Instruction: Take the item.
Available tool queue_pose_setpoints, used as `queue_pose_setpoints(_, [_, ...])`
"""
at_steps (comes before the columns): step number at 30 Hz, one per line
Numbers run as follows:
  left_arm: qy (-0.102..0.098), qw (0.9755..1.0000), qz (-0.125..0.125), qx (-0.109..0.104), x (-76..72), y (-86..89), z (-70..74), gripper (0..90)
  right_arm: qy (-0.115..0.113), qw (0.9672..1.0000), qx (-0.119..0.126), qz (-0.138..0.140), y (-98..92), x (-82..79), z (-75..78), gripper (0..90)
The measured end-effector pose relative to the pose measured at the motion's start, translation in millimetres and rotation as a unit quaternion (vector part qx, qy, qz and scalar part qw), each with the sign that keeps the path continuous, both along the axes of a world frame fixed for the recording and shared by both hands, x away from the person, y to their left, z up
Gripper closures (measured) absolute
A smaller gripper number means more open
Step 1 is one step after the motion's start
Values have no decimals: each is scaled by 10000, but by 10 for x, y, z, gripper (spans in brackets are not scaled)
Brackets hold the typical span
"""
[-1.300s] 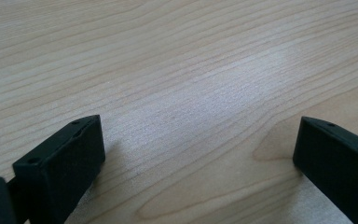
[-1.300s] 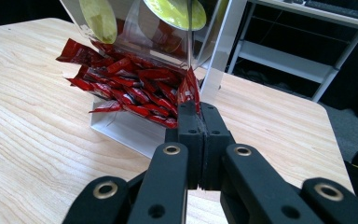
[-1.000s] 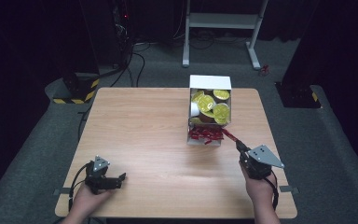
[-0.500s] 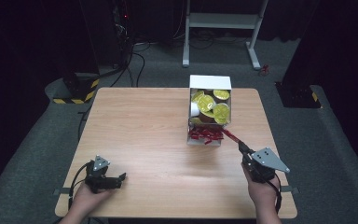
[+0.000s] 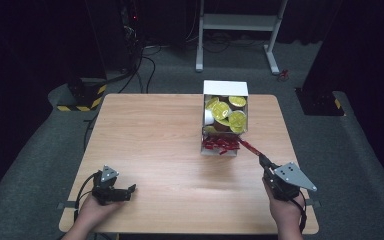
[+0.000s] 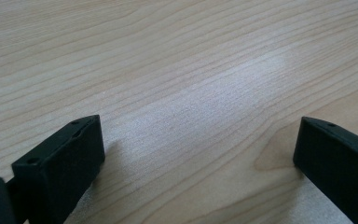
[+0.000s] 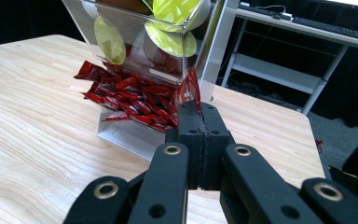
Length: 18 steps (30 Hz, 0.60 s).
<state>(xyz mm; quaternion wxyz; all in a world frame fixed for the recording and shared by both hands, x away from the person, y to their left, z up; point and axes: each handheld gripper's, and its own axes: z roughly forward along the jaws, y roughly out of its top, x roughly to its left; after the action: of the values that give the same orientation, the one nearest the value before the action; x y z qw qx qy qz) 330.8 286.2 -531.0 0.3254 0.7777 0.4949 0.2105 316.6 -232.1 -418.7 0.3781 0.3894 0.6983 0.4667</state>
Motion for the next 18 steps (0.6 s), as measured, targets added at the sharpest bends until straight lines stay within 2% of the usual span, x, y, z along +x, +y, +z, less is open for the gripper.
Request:
queue_pose_setpoints(10, [42,10000,22,24,43,-17,8,22,0,9999,38,-165,-101,-82,8,900])
queue_pose_setpoints(18, [29,10000,31,19,49,-18,7,23,39,9993,6,-381,-214,-54,-37,900])
